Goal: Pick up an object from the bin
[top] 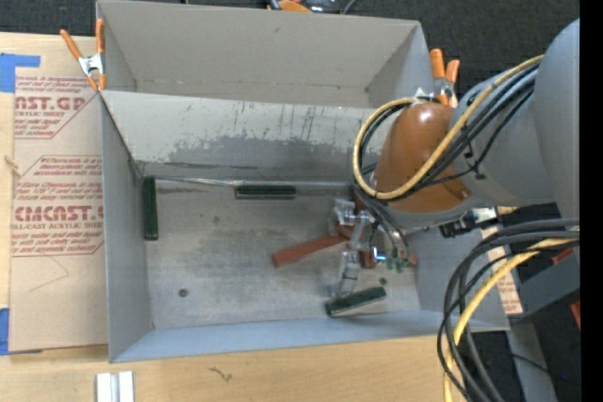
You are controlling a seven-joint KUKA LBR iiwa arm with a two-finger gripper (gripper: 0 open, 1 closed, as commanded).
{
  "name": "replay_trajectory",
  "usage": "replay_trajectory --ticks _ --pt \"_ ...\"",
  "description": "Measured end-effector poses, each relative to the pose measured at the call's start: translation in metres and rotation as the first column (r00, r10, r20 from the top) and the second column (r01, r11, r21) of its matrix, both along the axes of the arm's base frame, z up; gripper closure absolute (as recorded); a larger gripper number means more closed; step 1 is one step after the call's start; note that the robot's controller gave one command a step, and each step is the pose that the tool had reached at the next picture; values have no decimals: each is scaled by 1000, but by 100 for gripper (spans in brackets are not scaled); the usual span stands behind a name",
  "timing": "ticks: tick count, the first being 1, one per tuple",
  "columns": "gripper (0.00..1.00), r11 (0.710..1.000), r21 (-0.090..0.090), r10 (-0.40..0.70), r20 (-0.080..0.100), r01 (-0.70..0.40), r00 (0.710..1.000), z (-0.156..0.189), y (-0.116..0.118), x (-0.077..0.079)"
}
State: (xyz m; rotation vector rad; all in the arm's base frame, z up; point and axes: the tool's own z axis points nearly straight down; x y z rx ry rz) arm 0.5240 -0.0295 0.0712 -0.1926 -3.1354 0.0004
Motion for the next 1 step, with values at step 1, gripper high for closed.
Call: replay_trajectory --ticks 1 --pt "100 1000 0 0 2 0 1000 0 0 2"
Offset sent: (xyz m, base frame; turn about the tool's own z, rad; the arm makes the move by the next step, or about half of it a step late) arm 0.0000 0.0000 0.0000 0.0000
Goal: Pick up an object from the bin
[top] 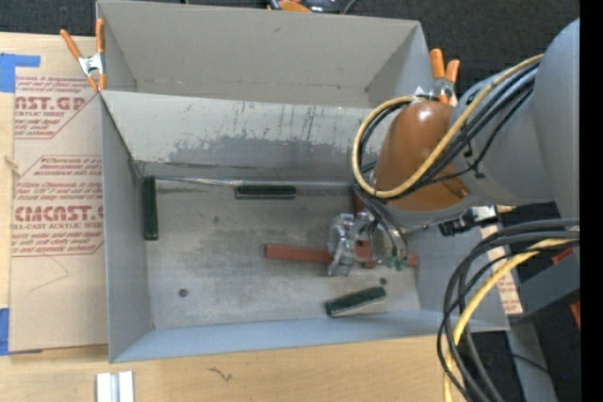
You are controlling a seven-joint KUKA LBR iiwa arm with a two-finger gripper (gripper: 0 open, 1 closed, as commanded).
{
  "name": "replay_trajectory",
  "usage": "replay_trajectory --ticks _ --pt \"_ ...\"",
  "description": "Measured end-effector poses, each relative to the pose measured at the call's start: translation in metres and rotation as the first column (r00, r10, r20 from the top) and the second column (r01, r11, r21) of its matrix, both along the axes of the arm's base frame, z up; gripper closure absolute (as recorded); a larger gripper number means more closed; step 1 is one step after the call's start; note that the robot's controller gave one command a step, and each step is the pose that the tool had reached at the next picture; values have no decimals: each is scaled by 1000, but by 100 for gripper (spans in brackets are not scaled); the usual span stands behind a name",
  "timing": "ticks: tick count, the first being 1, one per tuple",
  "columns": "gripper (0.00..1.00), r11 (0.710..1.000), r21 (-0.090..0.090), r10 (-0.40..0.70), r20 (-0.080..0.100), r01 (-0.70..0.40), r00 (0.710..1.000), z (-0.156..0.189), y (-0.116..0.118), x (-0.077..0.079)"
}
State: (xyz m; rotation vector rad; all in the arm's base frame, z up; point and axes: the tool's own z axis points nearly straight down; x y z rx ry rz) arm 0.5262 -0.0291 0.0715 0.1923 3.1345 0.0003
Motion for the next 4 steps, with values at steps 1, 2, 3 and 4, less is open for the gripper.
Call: replay_trajectory --ticks 1,2,3,4 --pt "100 999 1 -49 8 49 999 128 2 3" --pt "0 999 0 -49 0 49 999 124 2 1" --pt "0 997 -1 -74 -9 74 997 8 -8 -36" --pt "0 978 1 -210 0 210 978 -1 -50 -30"
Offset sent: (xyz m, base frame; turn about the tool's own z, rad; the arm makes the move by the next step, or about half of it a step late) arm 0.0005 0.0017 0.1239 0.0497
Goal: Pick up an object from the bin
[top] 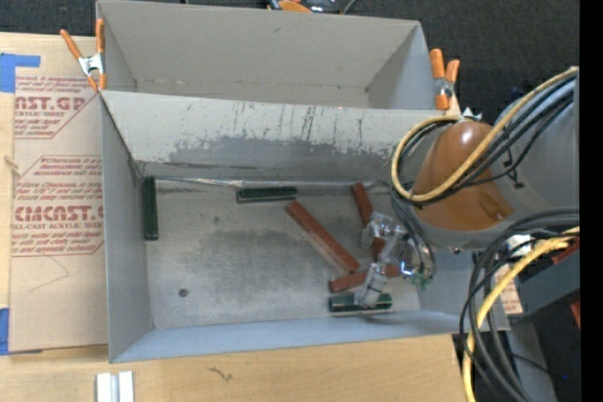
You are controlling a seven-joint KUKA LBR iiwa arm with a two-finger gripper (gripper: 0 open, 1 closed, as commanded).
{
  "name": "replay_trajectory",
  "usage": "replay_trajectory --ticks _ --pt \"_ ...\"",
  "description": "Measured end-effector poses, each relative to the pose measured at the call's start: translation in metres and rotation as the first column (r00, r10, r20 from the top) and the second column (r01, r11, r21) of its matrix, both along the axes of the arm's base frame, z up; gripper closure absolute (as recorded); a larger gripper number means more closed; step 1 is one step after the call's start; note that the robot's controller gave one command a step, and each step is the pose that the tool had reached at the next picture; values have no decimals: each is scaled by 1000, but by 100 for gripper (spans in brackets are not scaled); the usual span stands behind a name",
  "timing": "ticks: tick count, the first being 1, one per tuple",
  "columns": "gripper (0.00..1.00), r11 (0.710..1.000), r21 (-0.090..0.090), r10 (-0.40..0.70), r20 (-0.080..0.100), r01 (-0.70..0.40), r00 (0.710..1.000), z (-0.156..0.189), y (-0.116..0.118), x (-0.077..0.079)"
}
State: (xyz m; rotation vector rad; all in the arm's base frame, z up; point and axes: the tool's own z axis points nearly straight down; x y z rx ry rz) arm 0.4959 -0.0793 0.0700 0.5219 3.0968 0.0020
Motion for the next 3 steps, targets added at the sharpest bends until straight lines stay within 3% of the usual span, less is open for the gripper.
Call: replay_trajectory --ticks 1,2,3 --pt "0 992 0 -127 0 127 992 0 36 -11" --pt "100 992 1 -126 -7 126 992 2 36 -11" --pt "100 992 2 -123 0 123 992 5 -15 3"
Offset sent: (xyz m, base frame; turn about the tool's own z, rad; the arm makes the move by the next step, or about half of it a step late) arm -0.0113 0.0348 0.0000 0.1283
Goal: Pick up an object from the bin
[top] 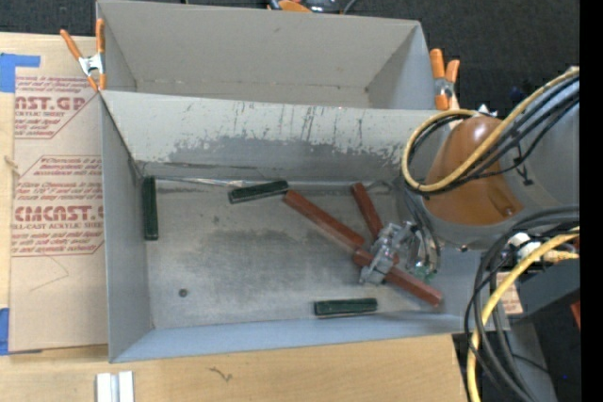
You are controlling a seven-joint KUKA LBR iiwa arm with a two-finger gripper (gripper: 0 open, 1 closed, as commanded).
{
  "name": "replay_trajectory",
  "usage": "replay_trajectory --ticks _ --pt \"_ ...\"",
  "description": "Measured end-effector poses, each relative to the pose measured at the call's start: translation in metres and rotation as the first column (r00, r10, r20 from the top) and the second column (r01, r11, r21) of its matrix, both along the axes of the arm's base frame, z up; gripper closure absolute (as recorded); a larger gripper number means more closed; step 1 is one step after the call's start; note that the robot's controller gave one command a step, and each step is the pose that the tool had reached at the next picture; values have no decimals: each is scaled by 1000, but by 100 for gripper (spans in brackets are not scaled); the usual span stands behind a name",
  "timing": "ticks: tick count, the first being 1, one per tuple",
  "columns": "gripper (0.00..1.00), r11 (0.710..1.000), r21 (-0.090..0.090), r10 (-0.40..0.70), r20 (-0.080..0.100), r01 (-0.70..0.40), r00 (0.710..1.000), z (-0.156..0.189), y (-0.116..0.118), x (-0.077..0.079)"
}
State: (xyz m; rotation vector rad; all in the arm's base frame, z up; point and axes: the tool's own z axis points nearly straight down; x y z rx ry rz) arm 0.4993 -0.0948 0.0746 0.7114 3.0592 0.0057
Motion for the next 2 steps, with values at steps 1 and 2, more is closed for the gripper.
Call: replay_trajectory --ticks 1,2 --pt "100 993 -5 120 6 -120 993 69 16 25" --pt "100 990 -6 140 9 -140 990 143 17 40"
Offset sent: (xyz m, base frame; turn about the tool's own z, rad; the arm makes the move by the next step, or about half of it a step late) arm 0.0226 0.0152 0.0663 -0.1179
